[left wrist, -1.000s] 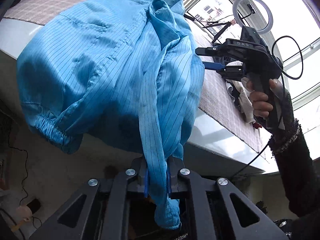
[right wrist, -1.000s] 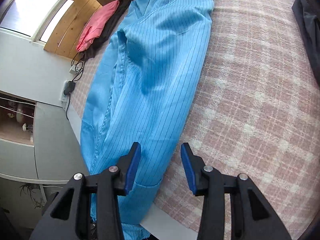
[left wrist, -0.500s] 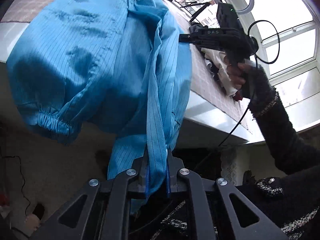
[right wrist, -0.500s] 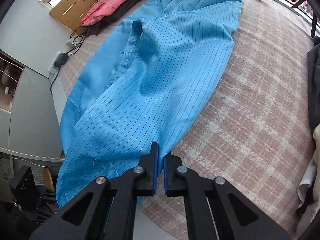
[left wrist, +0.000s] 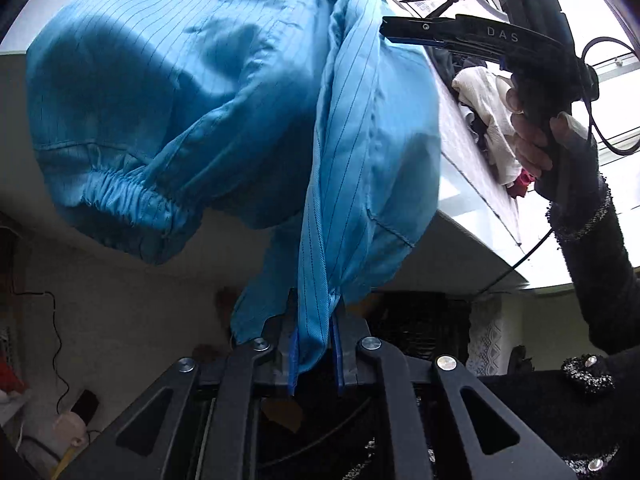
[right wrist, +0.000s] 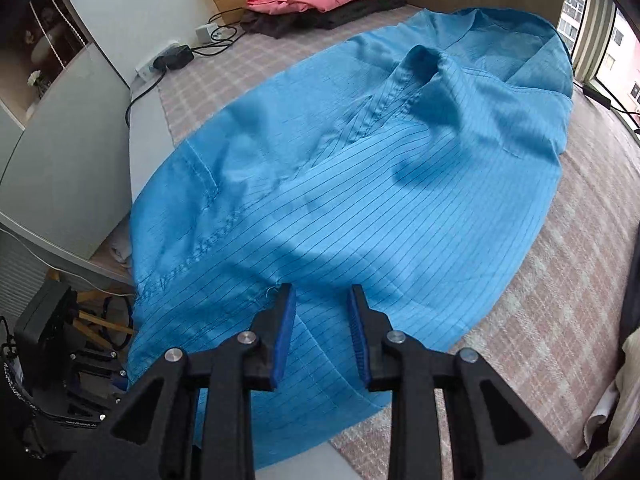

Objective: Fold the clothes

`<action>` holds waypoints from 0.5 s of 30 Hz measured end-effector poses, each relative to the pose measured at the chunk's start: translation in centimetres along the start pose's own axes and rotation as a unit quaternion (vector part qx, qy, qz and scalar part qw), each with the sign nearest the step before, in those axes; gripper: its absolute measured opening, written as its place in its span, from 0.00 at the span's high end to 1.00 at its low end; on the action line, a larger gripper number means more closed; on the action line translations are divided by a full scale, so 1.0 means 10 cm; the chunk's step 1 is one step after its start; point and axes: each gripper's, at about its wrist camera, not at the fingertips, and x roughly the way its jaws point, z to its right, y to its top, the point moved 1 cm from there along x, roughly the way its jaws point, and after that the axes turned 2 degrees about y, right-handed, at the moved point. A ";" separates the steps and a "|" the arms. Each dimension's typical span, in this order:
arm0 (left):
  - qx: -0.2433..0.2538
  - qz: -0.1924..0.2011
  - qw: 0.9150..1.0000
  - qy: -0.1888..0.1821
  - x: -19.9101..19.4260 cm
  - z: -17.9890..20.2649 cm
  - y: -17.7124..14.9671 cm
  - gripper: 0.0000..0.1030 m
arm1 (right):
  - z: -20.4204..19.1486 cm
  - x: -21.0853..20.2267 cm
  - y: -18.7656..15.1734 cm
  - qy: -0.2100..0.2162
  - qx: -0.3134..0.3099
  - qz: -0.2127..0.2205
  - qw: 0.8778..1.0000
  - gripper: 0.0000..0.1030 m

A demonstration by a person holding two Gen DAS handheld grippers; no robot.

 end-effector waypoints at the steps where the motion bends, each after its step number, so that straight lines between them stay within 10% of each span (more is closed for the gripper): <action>1: -0.006 -0.009 1.000 0.006 0.02 -0.06 -0.02 0.84 | -0.04 0.06 -0.01 -0.011 -0.010 -0.006 1.000 0.74; 11: -0.014 0.028 0.999 0.007 -0.55 -0.09 -0.15 0.84 | -0.04 -0.12 0.06 -0.002 0.011 0.047 0.999 0.67; 15: 0.044 0.060 0.997 0.004 -0.76 0.25 0.25 0.73 | -0.05 0.10 0.06 0.071 0.035 -0.028 0.996 0.66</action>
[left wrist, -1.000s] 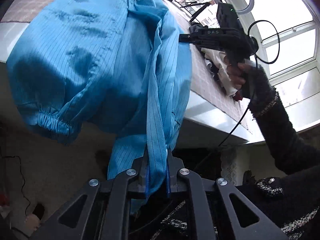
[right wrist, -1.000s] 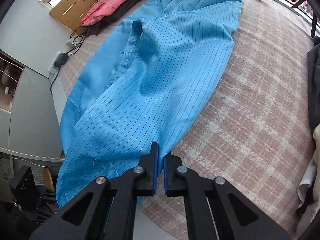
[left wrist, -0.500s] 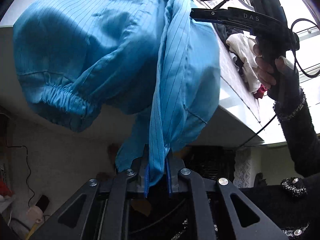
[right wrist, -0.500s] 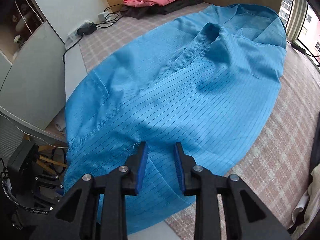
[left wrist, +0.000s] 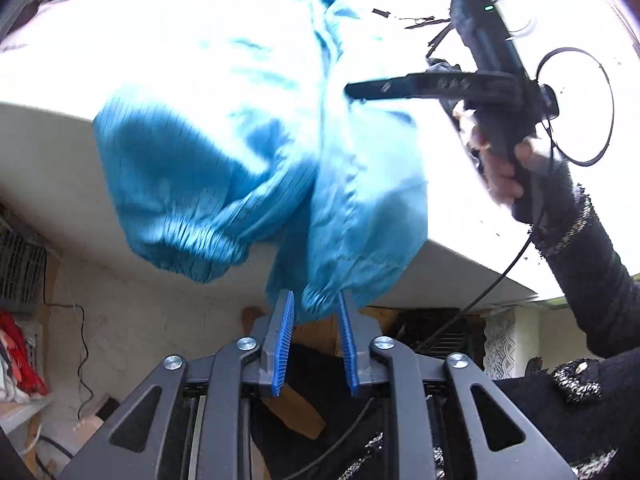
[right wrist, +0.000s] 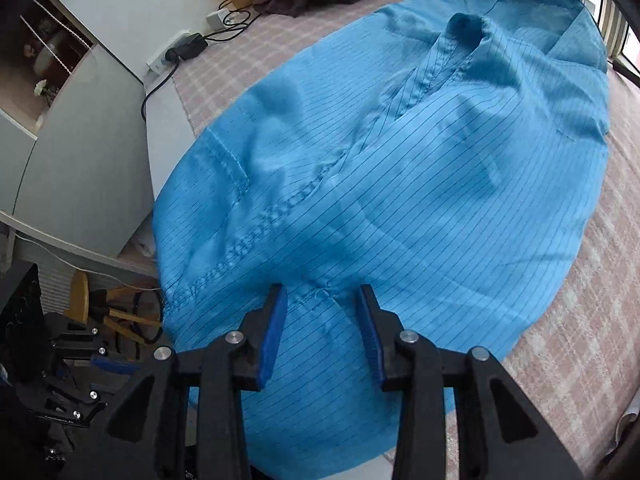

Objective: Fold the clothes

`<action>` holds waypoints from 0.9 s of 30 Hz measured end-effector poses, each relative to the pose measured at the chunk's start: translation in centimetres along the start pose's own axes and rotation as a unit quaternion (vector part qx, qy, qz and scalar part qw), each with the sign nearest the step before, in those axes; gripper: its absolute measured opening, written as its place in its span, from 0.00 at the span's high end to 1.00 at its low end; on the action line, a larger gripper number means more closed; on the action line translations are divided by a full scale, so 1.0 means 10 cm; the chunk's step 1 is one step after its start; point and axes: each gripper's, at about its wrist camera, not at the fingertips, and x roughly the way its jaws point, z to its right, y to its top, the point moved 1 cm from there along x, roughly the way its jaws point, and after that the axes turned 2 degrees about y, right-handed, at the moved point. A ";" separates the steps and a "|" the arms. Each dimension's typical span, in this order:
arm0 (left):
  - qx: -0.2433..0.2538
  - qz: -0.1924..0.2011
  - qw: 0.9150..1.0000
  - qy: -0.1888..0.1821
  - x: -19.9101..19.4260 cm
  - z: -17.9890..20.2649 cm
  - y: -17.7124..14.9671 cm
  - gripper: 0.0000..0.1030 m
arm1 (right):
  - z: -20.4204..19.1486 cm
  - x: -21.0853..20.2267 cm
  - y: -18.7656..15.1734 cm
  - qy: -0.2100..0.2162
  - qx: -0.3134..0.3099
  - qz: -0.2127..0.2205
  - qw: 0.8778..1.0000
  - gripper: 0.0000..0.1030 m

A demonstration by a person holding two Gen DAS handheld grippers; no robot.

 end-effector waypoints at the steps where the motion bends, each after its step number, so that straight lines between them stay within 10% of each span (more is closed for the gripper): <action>1: 0.018 0.006 1.000 0.001 -0.03 0.08 0.12 0.73 | 0.01 -0.05 0.00 0.003 0.005 0.006 1.000 0.66; 13: 0.114 -0.011 0.993 -0.003 0.61 0.56 1.75 0.73 | 2.06 -0.92 1.02 -0.089 0.169 0.121 0.974 0.63; 22: 0.089 -0.021 0.995 0.032 1.42 0.23 2.81 0.73 | 3.06 -0.48 1.36 -0.001 0.238 0.153 0.959 0.37; 27: 0.074 -0.027 0.996 0.032 1.56 0.11 2.99 0.74 | 3.14 -0.46 1.45 0.044 0.234 0.195 0.951 0.44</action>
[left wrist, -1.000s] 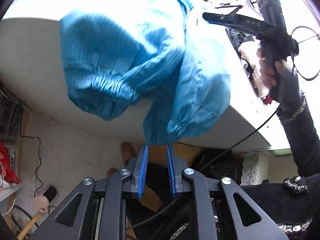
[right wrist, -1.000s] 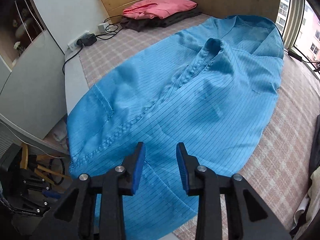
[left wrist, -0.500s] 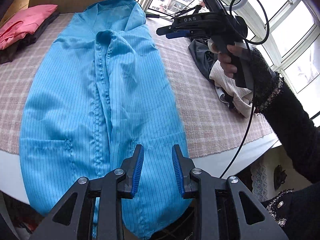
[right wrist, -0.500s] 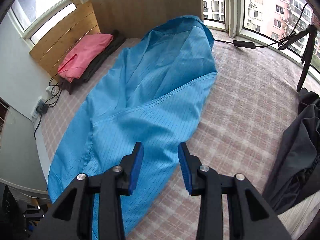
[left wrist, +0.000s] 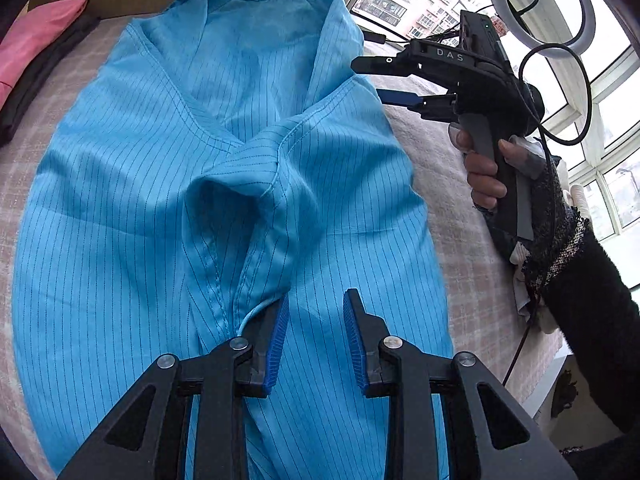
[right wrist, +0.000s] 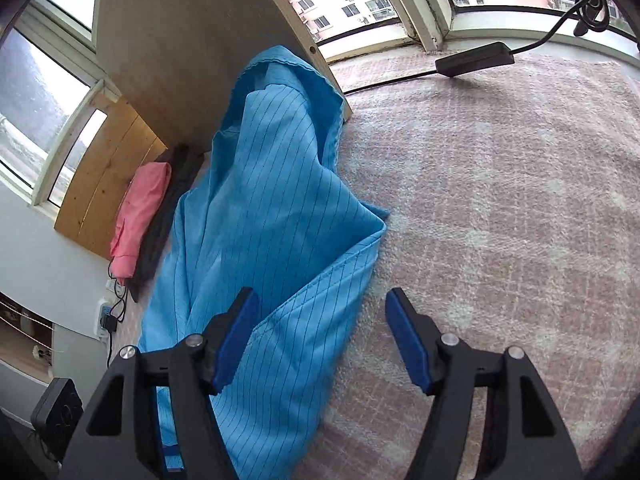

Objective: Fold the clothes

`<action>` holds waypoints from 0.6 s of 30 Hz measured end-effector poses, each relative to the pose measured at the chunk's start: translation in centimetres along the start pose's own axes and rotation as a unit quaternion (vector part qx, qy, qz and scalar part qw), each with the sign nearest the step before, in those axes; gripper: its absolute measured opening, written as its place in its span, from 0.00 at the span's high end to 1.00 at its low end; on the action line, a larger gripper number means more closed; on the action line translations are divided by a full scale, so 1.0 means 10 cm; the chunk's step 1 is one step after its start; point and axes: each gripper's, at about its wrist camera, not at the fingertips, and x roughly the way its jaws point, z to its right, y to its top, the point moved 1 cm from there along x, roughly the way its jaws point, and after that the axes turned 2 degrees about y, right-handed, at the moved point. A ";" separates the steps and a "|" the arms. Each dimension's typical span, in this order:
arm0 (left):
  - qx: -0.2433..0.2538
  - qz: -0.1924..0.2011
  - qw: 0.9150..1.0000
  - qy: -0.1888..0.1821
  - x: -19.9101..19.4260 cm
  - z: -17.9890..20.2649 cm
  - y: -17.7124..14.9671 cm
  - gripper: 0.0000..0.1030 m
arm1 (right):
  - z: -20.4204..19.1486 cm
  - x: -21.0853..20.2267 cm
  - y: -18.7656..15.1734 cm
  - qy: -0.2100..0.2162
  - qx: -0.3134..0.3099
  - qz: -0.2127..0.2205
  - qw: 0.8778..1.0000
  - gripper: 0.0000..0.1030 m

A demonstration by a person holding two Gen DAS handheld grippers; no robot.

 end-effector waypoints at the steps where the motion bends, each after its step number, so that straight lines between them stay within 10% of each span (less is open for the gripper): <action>1: 0.006 0.000 1.000 0.003 0.01 0.03 0.01 0.74 | -0.02 0.02 0.00 0.010 -0.005 -0.010 1.000 0.79; 2: 0.009 0.001 1.000 -0.001 0.01 0.06 0.03 0.74 | -0.05 0.04 0.00 0.020 -0.009 -0.021 1.000 0.96; 8: 0.033 -0.003 0.999 0.007 0.18 0.12 0.11 0.73 | -0.13 -0.15 0.19 -0.020 -0.045 0.000 0.999 0.96; 12: 0.039 -0.010 0.999 0.003 0.14 0.15 0.10 0.73 | -0.14 -0.03 0.20 -0.085 -0.052 -0.038 0.994 0.90; 15: 0.042 0.017 0.999 -0.004 -0.25 0.11 0.01 0.73 | -0.23 -0.37 0.14 -0.125 -0.043 0.021 0.991 0.76; 18: 0.032 0.046 0.998 -0.003 -0.79 -0.06 -0.18 0.66 | -0.53 -0.59 -0.16 -0.075 -0.074 0.044 0.993 0.76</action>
